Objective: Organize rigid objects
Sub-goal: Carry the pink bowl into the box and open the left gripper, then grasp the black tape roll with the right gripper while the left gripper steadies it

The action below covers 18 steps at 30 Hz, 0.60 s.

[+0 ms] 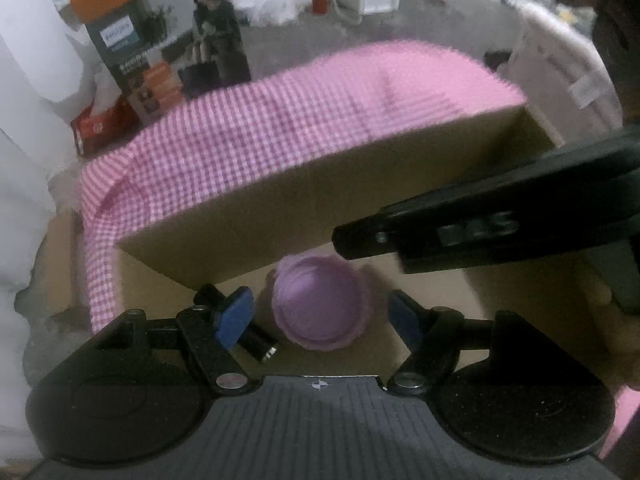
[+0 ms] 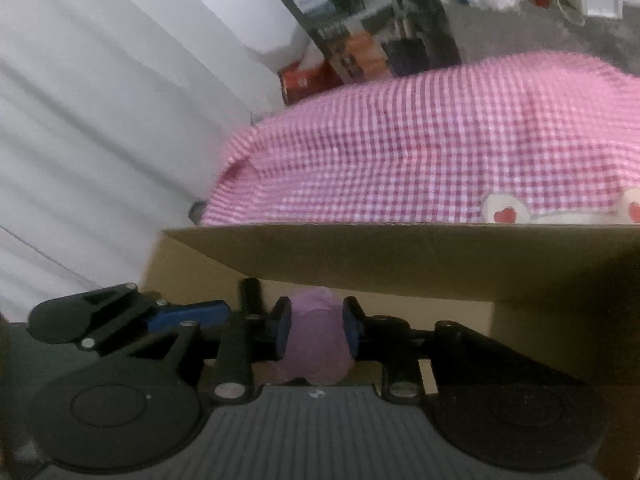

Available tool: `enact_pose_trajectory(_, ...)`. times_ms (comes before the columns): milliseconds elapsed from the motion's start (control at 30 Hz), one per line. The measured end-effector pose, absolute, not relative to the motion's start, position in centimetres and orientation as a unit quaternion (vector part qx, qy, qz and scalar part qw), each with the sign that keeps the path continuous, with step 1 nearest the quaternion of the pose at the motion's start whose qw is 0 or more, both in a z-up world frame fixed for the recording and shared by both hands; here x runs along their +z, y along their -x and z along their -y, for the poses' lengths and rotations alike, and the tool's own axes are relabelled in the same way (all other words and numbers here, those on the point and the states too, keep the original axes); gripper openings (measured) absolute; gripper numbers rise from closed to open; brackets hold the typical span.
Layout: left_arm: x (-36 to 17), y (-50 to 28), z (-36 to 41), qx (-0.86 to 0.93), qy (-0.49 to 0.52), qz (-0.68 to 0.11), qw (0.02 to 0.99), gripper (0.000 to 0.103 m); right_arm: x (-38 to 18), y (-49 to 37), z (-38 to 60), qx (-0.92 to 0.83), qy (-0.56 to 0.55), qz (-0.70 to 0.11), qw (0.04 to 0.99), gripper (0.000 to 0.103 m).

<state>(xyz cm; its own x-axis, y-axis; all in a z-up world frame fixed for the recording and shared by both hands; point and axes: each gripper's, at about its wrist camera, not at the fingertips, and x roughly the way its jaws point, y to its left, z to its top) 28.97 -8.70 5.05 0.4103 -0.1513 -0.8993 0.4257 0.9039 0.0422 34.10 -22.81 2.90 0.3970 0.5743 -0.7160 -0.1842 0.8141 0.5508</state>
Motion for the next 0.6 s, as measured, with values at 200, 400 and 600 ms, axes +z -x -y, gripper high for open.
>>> enact_pose_trajectory(200, 10.3, -24.1, 7.4, -0.188, -0.13, -0.45, 0.863, 0.074, 9.3, -26.9, 26.4, 0.239, -0.197, -0.412, 0.857, 0.057)
enact_pose_trajectory(400, 15.2, -16.5, 5.0, -0.209, -0.112, -0.366, 0.9, 0.092, 14.8, -16.2, 29.6, 0.223, -0.152, -0.306, 0.913, 0.086)
enact_pose_trajectory(600, 15.2, -9.9, 3.1, -0.238, -0.085, -0.347, 0.903, 0.103, 18.3, -5.5, 31.3, 0.178, -0.072, -0.226, 0.955, 0.103)
